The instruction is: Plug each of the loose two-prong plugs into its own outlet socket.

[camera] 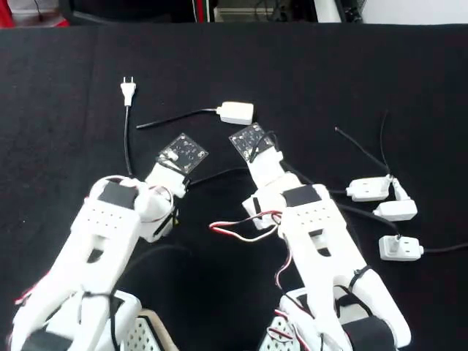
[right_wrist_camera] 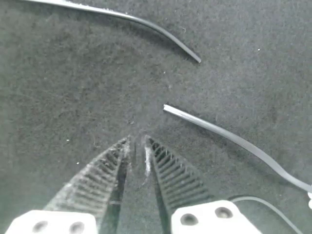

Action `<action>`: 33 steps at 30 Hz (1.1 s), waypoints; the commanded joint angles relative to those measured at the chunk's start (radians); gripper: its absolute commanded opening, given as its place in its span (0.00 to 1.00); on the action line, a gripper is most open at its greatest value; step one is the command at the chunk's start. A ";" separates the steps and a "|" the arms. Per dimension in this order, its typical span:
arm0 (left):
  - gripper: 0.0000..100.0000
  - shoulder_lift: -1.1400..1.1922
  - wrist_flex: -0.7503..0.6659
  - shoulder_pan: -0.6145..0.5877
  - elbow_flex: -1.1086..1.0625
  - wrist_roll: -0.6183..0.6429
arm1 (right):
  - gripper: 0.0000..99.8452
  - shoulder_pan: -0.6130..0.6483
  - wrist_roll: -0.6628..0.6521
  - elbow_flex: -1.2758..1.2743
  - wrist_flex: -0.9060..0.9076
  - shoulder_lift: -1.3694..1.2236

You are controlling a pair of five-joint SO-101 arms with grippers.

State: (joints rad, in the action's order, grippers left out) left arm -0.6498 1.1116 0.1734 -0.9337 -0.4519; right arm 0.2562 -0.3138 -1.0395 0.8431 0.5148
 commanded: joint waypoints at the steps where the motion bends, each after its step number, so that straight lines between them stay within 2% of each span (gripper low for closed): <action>1: 0.21 -0.190 0.080 -0.007 0.018 -0.020 | 0.03 -0.008 -0.008 0.007 -0.014 0.001; 3: 0.29 -0.259 0.075 -0.002 -0.041 -0.034 | 0.03 -0.008 -0.008 0.007 -0.014 0.001; 5: 0.33 -0.308 0.014 -0.012 -0.120 -0.069 | 0.03 -0.008 -0.008 0.007 -0.014 0.001; 9: 0.33 -0.327 -0.169 -0.015 -0.323 -0.100 | 0.03 -0.008 -0.008 0.007 -0.014 0.001; 14: 0.33 -0.269 -0.328 -0.133 -0.386 -0.115 | 0.03 -0.008 -0.008 0.005 -0.014 0.001; 19: 0.33 -0.169 -0.341 -0.170 -0.326 -0.155 | 0.03 -0.006 -0.008 0.005 -0.014 0.001; 28: 0.33 -0.120 -0.342 -0.124 -0.263 -0.158 | 0.03 -0.006 -0.008 0.005 -0.014 0.001; 30: 0.29 -0.118 -0.336 -0.104 -0.274 -0.158 | 0.03 -0.006 -0.008 0.005 -0.014 0.001; 33: 0.18 -0.114 -0.334 -0.067 -0.306 -0.155 | 0.03 -0.006 -0.008 0.005 -0.014 0.001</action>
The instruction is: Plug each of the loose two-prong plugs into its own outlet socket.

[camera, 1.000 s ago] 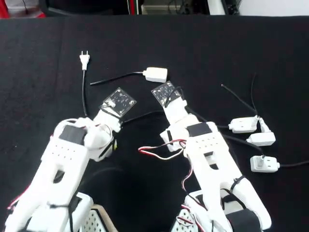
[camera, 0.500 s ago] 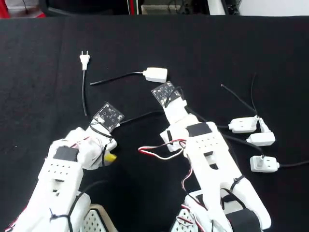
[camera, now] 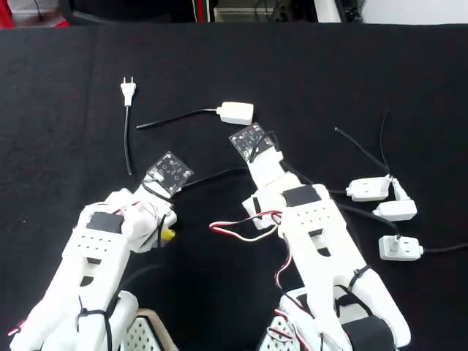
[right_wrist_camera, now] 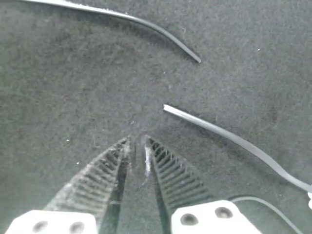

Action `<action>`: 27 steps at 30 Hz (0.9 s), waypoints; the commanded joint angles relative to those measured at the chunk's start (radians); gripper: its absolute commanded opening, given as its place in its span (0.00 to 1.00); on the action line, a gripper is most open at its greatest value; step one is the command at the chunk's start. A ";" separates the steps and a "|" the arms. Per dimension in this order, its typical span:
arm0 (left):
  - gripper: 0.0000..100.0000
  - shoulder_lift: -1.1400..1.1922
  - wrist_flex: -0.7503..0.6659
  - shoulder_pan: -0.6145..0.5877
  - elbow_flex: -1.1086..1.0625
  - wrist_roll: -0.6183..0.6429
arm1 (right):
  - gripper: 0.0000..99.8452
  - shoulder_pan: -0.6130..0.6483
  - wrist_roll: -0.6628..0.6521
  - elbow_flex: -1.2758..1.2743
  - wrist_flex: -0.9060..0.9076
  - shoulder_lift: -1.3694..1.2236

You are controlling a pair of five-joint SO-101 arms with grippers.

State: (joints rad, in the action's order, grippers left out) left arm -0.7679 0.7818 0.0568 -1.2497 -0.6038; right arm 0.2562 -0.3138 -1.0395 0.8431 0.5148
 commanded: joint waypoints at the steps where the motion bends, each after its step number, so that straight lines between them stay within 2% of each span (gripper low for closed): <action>1: 0.15 0.008 -0.008 0.059 0.002 -0.008 | 0.03 -0.006 -0.008 0.005 -0.014 0.001; 3: 0.12 0.017 0.005 0.076 0.002 -0.008 | 0.03 -0.006 -0.008 0.005 -0.014 0.001; 6: 0.15 0.021 0.069 0.107 0.012 -0.009 | 0.03 -0.006 -0.008 0.005 -0.014 0.001; 14: 0.15 -0.011 0.327 0.232 0.085 -0.006 | 0.03 -0.006 -0.008 0.005 -0.014 0.001; 21: 0.15 -0.155 0.388 0.254 0.084 0.008 | 0.03 -0.006 -0.003 0.008 -0.014 0.001; 25: 0.16 -0.290 0.405 0.251 0.084 0.104 | 0.03 -0.006 0.000 0.012 -0.014 0.001; 27: 0.22 -0.365 0.436 0.240 0.088 0.132 | 0.03 -0.005 0.006 0.015 -0.015 0.002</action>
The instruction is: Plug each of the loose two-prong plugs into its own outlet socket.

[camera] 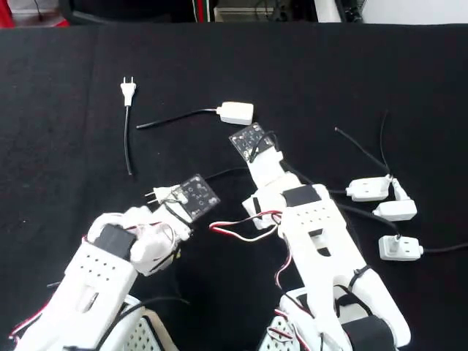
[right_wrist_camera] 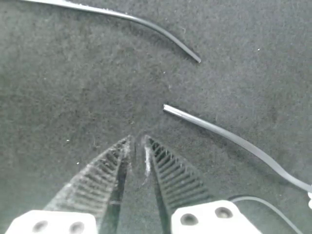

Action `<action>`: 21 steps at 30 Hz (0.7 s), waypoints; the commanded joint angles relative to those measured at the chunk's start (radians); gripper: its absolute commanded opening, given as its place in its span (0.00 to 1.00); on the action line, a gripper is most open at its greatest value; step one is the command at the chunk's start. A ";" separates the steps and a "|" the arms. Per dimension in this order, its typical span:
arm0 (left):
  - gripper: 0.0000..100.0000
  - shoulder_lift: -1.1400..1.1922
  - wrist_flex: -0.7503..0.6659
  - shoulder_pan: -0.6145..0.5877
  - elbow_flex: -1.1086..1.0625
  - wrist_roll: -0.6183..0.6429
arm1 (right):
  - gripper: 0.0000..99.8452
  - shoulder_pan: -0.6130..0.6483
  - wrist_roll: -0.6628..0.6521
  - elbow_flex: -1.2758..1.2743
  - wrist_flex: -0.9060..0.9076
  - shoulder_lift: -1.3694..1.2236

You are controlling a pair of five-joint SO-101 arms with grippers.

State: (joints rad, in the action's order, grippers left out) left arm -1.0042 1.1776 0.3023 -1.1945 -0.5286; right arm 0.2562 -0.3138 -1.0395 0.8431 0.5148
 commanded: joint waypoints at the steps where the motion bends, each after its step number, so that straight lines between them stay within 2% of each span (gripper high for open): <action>1: 0.25 -0.170 0.052 -0.027 0.035 0.061 | 0.03 -0.003 0.029 0.024 -0.015 0.002; 4: 0.33 -0.293 0.064 -0.104 0.018 0.057 | 0.03 -0.003 0.114 0.048 -0.015 0.002; 7: 0.34 -0.423 0.109 -0.170 0.004 0.057 | 0.03 0.005 0.180 0.074 -0.009 0.002; 14: 0.33 -0.736 0.279 -0.446 -0.013 0.063 | 0.03 0.203 0.517 0.162 -0.014 0.001; 17: 0.33 -0.770 0.258 -0.503 -0.077 0.091 | 0.04 0.239 0.675 0.220 -0.015 -0.008; 21: 0.33 -0.736 0.255 -0.526 -0.074 0.091 | 0.13 0.333 0.821 0.318 -0.020 -0.131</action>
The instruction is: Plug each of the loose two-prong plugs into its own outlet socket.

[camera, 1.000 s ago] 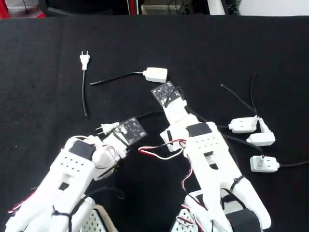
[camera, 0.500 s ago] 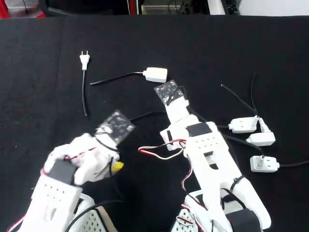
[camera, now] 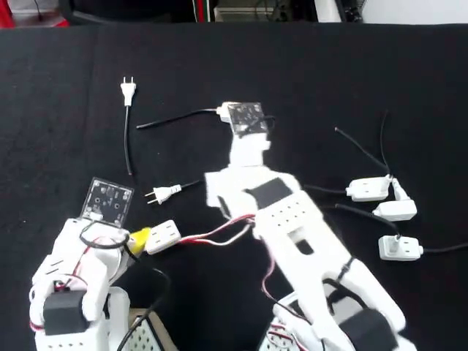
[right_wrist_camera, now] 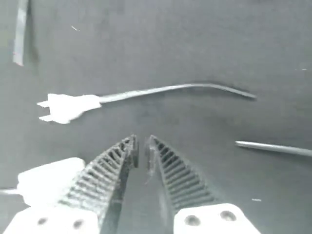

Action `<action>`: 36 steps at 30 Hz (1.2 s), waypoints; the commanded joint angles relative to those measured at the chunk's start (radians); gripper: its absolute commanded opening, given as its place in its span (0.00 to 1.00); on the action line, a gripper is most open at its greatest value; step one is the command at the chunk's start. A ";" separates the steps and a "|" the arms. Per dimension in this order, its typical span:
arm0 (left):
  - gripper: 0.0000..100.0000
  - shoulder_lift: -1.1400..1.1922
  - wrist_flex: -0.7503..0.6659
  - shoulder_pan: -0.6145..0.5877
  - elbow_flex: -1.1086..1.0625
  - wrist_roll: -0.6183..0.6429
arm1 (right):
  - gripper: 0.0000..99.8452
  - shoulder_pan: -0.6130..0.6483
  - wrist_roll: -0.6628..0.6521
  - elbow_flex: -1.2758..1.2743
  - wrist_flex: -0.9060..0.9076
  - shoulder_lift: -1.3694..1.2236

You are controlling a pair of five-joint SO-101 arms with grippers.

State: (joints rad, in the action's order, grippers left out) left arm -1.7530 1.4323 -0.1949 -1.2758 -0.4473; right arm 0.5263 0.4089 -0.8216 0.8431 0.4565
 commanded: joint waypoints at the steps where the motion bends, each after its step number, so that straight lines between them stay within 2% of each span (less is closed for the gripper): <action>1: 0.33 0.025 -0.002 -0.028 0.008 0.009 | 0.15 0.080 0.124 0.130 -0.032 -0.131; 5: 0.33 0.077 -0.029 -0.028 0.004 0.009 | 0.15 0.086 0.215 0.269 -0.091 -0.418; 9: 0.33 0.115 -0.037 -0.028 0.004 0.009 | 0.16 0.051 0.310 0.444 -0.051 -0.647; 17: 0.33 0.120 -0.038 -0.028 -0.001 0.008 | 0.16 0.028 0.370 0.654 0.072 -0.817; 20: 0.33 0.120 -0.038 -0.027 -0.001 0.008 | 0.15 0.028 0.362 0.676 0.080 -0.849; 24: 0.33 0.120 -0.038 -0.027 -0.001 0.006 | 0.04 0.012 0.362 0.680 0.080 -0.855; 28: 0.33 0.120 -0.038 -0.027 -0.001 0.006 | 0.03 -0.029 0.347 0.714 0.120 -0.857; 36: 0.33 0.120 -0.038 -0.027 -0.001 0.006 | 0.01 -0.091 0.104 0.875 0.376 -0.862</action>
State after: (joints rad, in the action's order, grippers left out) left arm -1.6410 1.4108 -0.2148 -1.2804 -0.4473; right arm 0.4710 0.5884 -0.0437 1.1285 -0.4150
